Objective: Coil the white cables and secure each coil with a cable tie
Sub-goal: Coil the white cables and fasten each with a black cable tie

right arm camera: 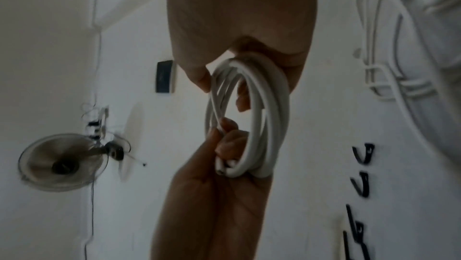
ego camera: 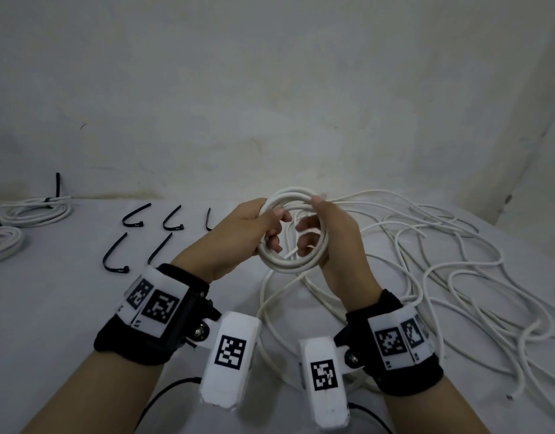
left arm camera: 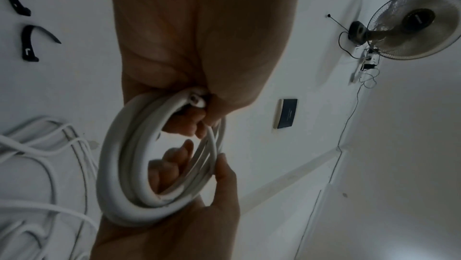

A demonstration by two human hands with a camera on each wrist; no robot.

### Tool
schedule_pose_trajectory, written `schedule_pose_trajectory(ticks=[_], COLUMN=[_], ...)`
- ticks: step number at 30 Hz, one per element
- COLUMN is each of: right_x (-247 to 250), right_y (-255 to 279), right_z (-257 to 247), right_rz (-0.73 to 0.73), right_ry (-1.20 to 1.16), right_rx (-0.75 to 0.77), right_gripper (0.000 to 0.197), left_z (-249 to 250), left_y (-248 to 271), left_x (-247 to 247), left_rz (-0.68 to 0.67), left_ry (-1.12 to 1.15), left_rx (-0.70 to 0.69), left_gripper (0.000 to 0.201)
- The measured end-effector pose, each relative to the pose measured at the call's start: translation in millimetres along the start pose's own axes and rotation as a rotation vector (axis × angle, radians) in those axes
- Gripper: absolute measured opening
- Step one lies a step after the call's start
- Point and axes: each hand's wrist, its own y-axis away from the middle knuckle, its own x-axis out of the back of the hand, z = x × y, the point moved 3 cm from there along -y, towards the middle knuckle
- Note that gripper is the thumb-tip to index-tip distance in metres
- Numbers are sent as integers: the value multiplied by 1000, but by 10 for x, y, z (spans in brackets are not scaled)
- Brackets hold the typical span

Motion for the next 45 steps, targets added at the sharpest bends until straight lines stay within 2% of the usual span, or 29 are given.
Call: schedule_pose_trajectory(ticks=[2,5,10,16,22,28,31,33,35,38,41,43,45], right_x=[-13,-15,-23,-56,-33,-41,-40,-23,-7,-13,-41,-55,-53], right_y=[-2,-11,1,37,14,16,8,-3,-14,-14,-4,-2,-2], right_z=[47,71,70,115,177,229,256,278,295,316,329,334,335], right_rz=[-43,-27,1,127,194,215,236,255,269,266,249,241,243], right_ry=[-42,-90,-51,-55,-91,-82,-103,-127,-143,-151,-159,-162,-154], right_rx=[-87,-121,-109,-138,-238,-218,-226,-239,-256,-276,-288,-289,-286], right_gripper=[33,46,48,56,45,39,39,39,38,36,36,37,36], left_z=[-32,-63,-75,-75,-102,-81,-62,-73,-120,-293,-531,-657,-788], left_y=[-4,-8,-12,0,-8,27,43,30,-12,-73,-130,-167,-235], left_x=[23,24,-10,-11,-32,32,170,378,687,1180,1469,1554,1631], left_rz=[-12,-29,-54,-93,-126,-135,-86,20,181,338,274,222,198], left_ry=[2,18,16,35,11,-71,-88,-169,-304,-680,-1011,-1158,-1255], left_rx=[35,72,97,129,149,175,194,213,238,367,584,648,662], left_gripper=[25,24,26,25,26,34,38,33,31,35,38,26,27])
